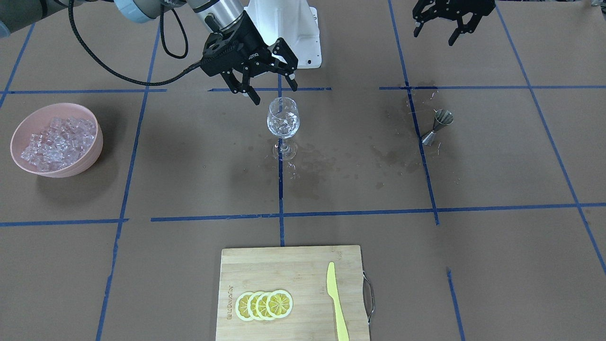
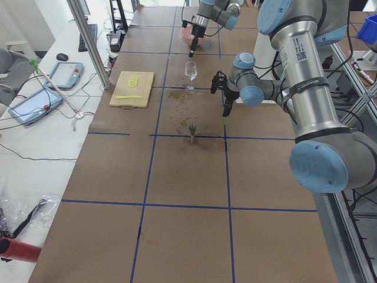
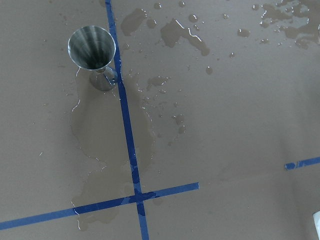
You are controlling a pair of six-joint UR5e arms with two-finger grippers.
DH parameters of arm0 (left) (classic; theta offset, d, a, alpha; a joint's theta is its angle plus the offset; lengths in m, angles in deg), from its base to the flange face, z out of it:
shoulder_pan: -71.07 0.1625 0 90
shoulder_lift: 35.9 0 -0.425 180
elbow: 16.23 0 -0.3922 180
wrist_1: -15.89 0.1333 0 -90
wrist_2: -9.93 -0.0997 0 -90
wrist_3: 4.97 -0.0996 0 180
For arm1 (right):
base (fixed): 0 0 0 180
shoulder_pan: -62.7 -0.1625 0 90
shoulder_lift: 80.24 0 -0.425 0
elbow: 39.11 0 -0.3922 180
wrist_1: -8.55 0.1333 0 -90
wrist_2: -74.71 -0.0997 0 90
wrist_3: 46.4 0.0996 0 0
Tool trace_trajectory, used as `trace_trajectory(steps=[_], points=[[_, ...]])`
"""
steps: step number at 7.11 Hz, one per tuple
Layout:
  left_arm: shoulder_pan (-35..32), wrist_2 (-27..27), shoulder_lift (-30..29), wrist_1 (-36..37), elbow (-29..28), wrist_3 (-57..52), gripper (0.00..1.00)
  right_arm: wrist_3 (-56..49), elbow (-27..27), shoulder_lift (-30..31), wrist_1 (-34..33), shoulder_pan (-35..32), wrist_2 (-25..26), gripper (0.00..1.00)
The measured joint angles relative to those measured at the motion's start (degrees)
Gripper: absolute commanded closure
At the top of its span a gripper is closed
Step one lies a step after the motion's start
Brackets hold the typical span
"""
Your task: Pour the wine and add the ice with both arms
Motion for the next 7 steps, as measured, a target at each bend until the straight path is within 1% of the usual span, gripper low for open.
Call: trace_trajectory(steps=[2,3,4,5,6,7], points=[[-8.6,3.2,-3.8,4.4,0.0,-8.4,0.0,0.0,-2.1,0.1,-2.3,-0.5,-0.2,0.0],[-12.8,6.2,-4.9,5.0,-0.1,-12.3,0.0,-0.1,-3.3,0.2,-3.7,-1.2,-0.6,0.0],[-18.6,10.5,-6.2,5.2,-1.0,-17.3,0.0,-0.2,-4.0,0.4,-4.6,-2.4,-1.7,0.0],[-24.9,14.7,-7.9,5.3,-3.2,-22.8,0.0,-0.5,-4.4,0.9,-5.0,-4.4,-3.8,0.0],[-30.4,18.3,-10.1,5.4,-6.1,-27.4,0.0,-0.9,-4.6,1.9,-5.2,-7.1,-6.9,0.0],[-34.6,21.4,-12.6,5.4,-9.2,-30.4,0.0,-2.2,-4.6,3.2,-5.3,-9.9,-10.4,0.0]])
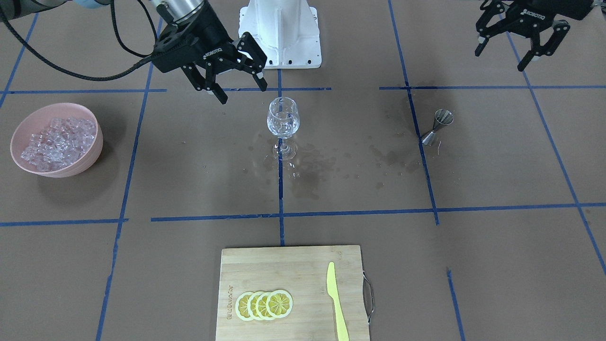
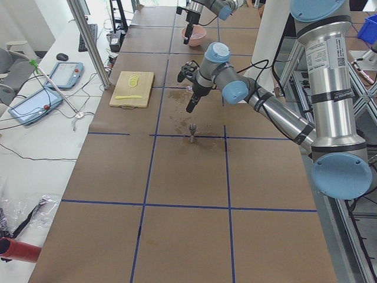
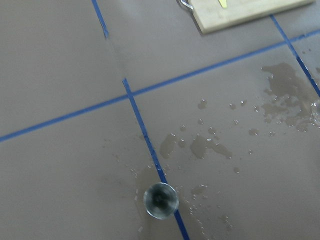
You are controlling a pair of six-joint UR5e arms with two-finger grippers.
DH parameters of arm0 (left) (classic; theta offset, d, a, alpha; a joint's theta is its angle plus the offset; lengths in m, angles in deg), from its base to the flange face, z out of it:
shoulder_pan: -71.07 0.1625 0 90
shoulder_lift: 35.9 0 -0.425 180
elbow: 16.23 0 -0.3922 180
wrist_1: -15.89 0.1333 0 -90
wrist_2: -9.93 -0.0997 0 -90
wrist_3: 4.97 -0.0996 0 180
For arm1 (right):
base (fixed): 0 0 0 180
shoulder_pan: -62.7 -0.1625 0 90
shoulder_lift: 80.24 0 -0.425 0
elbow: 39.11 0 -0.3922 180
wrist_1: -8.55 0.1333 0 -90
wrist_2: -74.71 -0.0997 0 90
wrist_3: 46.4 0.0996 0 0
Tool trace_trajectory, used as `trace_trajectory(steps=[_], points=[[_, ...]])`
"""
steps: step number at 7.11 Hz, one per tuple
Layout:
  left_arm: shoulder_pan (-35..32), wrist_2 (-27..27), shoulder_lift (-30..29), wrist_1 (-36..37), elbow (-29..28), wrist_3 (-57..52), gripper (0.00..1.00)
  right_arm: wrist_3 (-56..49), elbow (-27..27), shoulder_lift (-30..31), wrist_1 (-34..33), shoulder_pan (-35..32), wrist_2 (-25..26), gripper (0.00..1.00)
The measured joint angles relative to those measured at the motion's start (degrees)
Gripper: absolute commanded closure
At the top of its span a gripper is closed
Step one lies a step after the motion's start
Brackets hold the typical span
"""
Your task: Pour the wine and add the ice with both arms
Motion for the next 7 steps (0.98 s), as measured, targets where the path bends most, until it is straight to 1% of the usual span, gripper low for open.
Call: trace_trajectory(steps=[1,2,3,4,5,6,7], points=[[-2.7,2.2,-2.7,0.0,-3.0,-1.5,0.0,-2.6,0.1,1.4,-0.1,-2.5,-2.7,0.0],[-4.2,3.1,-4.4,0.4,-5.0,-2.8,0.0,-5.6,0.4,2.8,-0.1,-4.7,-4.4,0.0],[-5.4,3.5,-5.5,2.2,-6.4,-5.5,0.0,-9.2,0.9,4.4,-0.4,-7.5,-6.7,0.0],[-7.7,3.5,-7.6,5.9,-7.8,-10.0,0.0,-13.5,1.7,5.6,-1.7,-10.4,-9.2,0.0],[-10.5,3.4,-10.6,9.8,-10.2,-15.2,0.0,-18.9,2.3,6.3,-4.5,-13.1,-10.9,0.0],[-13.1,3.3,-12.8,12.1,-13.2,-19.7,0.0,-25.0,3.0,6.6,-8.2,-15.3,-11.8,0.0],[-15.4,3.1,-13.8,12.9,-17.2,-23.4,0.0,-31.4,4.0,7.0,-11.7,-17.5,-12.5,0.0]])
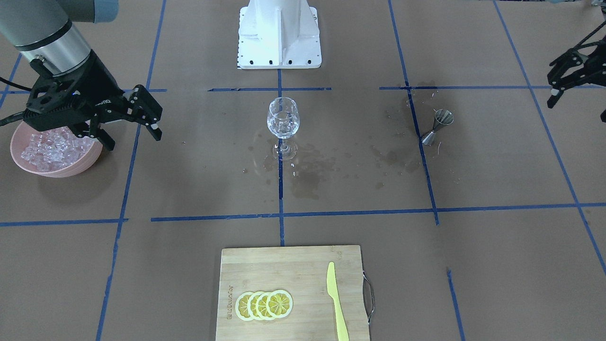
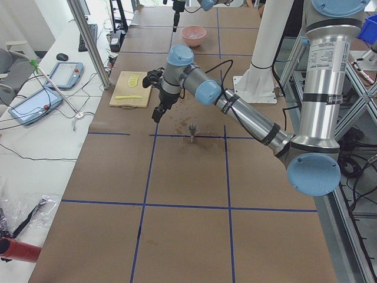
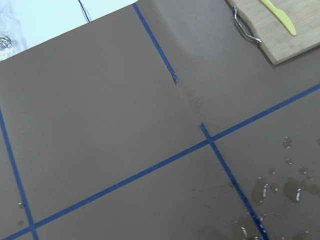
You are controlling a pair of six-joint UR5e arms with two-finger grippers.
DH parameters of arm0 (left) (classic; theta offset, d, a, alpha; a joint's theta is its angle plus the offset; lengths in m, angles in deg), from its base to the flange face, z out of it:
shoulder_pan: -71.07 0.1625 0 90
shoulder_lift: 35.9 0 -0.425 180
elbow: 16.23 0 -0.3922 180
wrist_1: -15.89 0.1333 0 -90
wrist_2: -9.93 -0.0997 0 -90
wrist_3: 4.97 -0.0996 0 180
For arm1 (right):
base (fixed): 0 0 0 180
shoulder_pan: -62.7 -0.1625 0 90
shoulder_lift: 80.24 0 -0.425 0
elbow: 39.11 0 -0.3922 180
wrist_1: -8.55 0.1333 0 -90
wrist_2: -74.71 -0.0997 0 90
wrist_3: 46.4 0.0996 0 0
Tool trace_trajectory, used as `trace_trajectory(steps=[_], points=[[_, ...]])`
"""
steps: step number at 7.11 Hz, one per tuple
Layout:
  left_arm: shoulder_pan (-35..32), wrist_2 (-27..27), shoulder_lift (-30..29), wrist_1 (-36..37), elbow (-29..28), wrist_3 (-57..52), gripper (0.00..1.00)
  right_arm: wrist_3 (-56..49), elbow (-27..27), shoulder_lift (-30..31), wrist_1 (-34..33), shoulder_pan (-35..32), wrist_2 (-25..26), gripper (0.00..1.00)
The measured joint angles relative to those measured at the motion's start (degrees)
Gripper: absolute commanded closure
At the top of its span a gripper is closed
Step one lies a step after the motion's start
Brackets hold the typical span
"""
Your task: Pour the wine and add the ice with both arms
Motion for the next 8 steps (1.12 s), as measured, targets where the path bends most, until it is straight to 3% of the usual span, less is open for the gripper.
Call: trace_trajectory(steps=[4,8], points=[[-9.8,0.6,-0.9,-0.3,-15.7,-14.0,0.0,-27.8,6.3,7.6,-5.6,-12.4,-4.7,0.0],[-12.9,7.8,3.4,0.0,-21.9,-12.9,0.0,-46.5,16.2,15.8,-5.4,-24.2,-11.7,0.0]])
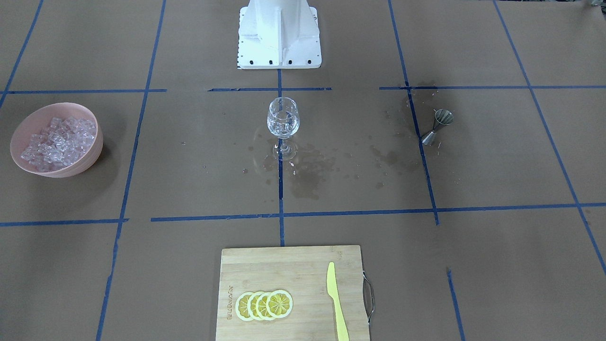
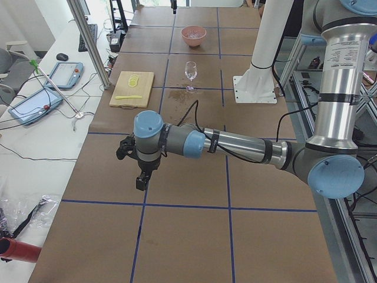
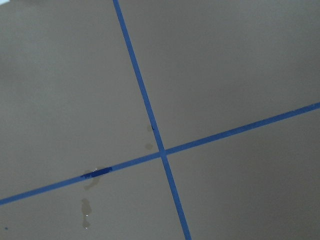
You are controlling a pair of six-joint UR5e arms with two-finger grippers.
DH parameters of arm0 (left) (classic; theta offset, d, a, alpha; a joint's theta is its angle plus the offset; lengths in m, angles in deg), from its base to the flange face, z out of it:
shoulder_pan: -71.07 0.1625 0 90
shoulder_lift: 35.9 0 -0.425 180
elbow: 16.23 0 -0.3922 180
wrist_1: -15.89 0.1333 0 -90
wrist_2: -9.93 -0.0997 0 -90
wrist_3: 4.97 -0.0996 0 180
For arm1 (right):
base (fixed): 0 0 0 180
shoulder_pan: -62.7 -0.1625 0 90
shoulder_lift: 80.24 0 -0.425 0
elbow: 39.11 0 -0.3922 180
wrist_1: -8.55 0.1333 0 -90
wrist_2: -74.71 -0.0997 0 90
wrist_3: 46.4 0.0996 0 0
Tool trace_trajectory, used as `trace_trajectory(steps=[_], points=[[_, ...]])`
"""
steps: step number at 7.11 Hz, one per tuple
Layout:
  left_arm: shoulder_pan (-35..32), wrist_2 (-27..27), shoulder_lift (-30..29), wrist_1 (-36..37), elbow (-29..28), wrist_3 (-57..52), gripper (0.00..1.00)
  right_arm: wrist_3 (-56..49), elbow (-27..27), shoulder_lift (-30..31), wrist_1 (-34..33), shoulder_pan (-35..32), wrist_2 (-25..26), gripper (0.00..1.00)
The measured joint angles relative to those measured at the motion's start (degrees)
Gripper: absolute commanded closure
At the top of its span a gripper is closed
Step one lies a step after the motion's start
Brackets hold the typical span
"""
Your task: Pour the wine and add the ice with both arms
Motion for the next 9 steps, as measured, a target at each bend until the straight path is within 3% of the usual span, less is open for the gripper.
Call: trace_trajectory(steps=[9], points=[[-0.1,0.9,2.3,-0.2,-0.6,2.1,0.0,-1.4,4.7,5.6,0.7,-11.2,-1.6,0.0]])
